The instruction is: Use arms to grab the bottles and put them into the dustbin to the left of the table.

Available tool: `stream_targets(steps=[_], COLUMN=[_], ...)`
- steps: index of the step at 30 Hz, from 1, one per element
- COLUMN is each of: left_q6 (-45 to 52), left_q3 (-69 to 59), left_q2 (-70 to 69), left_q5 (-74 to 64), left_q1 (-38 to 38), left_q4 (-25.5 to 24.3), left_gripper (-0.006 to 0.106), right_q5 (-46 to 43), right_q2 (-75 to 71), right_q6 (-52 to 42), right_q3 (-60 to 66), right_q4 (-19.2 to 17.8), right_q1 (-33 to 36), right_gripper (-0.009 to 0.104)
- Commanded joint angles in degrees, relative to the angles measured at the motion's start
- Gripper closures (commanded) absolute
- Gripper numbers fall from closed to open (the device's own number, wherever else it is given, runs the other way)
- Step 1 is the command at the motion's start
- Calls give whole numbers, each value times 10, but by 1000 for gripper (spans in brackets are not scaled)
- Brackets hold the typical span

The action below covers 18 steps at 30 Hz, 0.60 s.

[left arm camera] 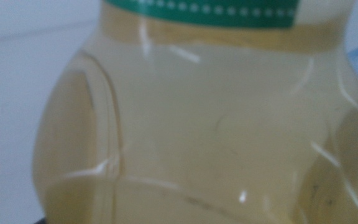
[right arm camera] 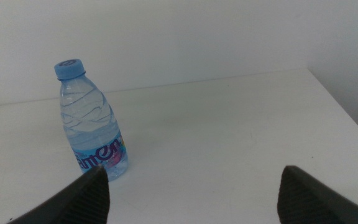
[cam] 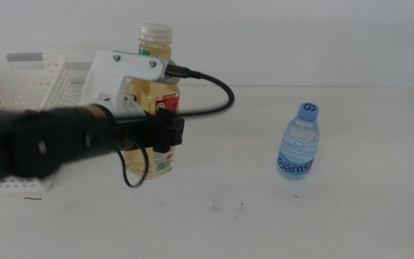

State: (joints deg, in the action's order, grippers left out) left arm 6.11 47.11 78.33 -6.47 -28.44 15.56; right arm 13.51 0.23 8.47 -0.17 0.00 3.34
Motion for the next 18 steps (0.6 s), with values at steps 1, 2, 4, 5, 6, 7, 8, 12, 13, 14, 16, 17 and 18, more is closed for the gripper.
stream_targets(steps=[1,2,4,5,6,7,8,12,13,14,16,17,18], left_q6=[59,59,59,59,59,59,59,59,54,54,54,54,54], left_q3=[43,62,111,141,175,202,236,348,374,400,449,466,486], left_q2=[-10,-10,-8,-3,4,11,22,65,75,86,108,117,128], left_q5=[-32,-66,-147,-202,-256,-309,-355,-475,-496,-512,-545,-559,-573], left_q1=[25,40,74,97,120,137,158,229,245,257,286,298,313], left_q4=[55,53,57,59,59,59,59,45,33,22,4,-5,-8], left_gripper=[96,96,96,96,96,96,96,96,96,96,96,96,96], right_q5=[-2,-2,-2,-2,-2,-2,-2,-2,-2,-2,-2,-2,-2], right_q2=[-2,-2,-2,-2,-2,-2,-2,-2,-2,-2,-2,-2,-2], right_q6=[-4,-4,-4,-4,-4,-4,-4,-4,-4,-4,-4,-4,-4], right_q3=[2,2,2,2,2,2,2,2,2,2,2,2,2], right_q4=[-8,-8,-8,-8,-8,-8,-8,-8,-8,-8,-8,-8,-8], right_q1=[-4,-4,-4,-4,-4,-4,-4,-4,-4,-4,-4,-4,-4], right_gripper=[8,8,8,8,8,8,8,8,8,8,8,8,8])
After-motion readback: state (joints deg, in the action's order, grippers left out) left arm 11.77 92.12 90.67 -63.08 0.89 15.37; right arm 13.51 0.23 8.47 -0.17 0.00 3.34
